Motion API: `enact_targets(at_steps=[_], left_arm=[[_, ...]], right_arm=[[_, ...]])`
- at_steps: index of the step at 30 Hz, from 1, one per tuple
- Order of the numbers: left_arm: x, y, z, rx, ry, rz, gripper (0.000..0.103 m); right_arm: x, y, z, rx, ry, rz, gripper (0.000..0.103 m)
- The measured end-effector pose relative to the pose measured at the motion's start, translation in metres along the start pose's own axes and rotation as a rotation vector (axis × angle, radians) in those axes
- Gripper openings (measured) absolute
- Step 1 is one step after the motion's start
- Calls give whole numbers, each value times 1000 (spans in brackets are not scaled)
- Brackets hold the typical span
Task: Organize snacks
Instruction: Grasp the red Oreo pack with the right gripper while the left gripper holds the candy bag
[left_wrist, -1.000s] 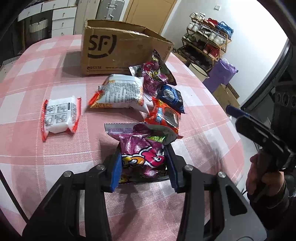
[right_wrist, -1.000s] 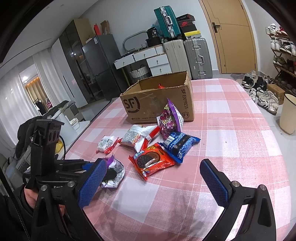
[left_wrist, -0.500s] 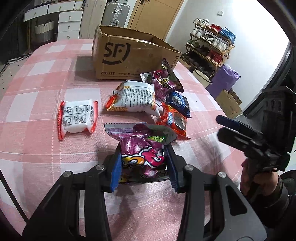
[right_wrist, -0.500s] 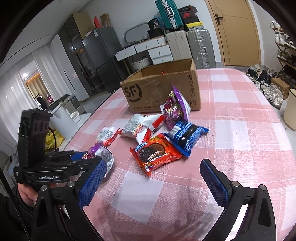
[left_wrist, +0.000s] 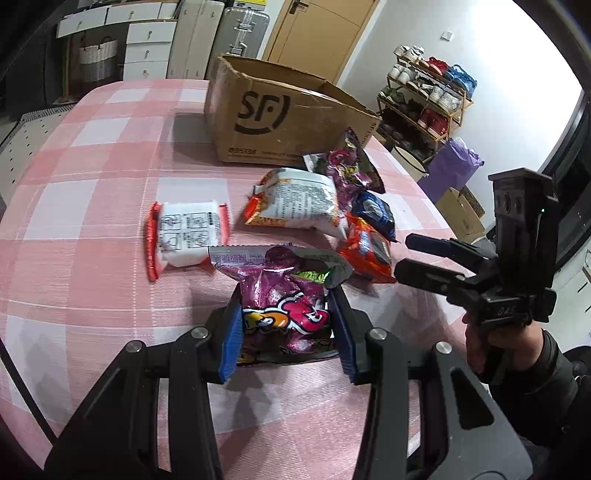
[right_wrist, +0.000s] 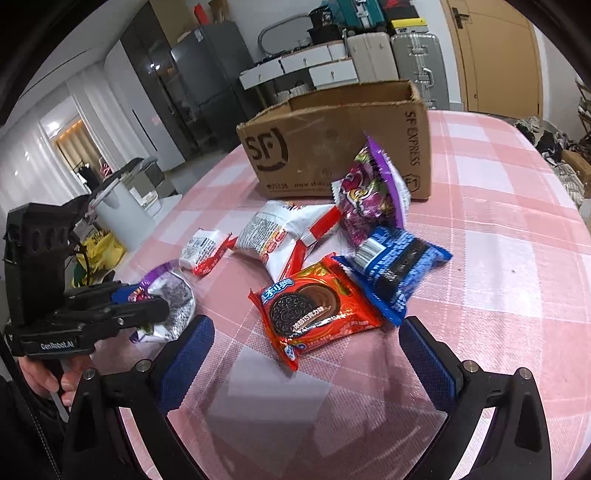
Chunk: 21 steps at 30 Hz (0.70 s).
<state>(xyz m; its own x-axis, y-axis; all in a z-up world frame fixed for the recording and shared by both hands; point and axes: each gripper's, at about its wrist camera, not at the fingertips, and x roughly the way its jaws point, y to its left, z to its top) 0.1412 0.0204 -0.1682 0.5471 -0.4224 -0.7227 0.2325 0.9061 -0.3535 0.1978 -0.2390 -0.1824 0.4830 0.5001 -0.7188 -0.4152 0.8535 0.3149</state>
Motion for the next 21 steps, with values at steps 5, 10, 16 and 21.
enact_targets(at_steps=[5,10,16,21], left_arm=[[0,9,0,-10,5,15,40],[3,10,0,-16,6,17,40],[5,13,-2,-25,13,19,40],[5,15,-2,-32,12,20,40]], right_arm=[[12,3,4,-13,24,-1,102],[23,8,8,-33,40,-8,102],[33,17,15,-72,63,-16,94],[40,21,17,-101,87,-23,88]])
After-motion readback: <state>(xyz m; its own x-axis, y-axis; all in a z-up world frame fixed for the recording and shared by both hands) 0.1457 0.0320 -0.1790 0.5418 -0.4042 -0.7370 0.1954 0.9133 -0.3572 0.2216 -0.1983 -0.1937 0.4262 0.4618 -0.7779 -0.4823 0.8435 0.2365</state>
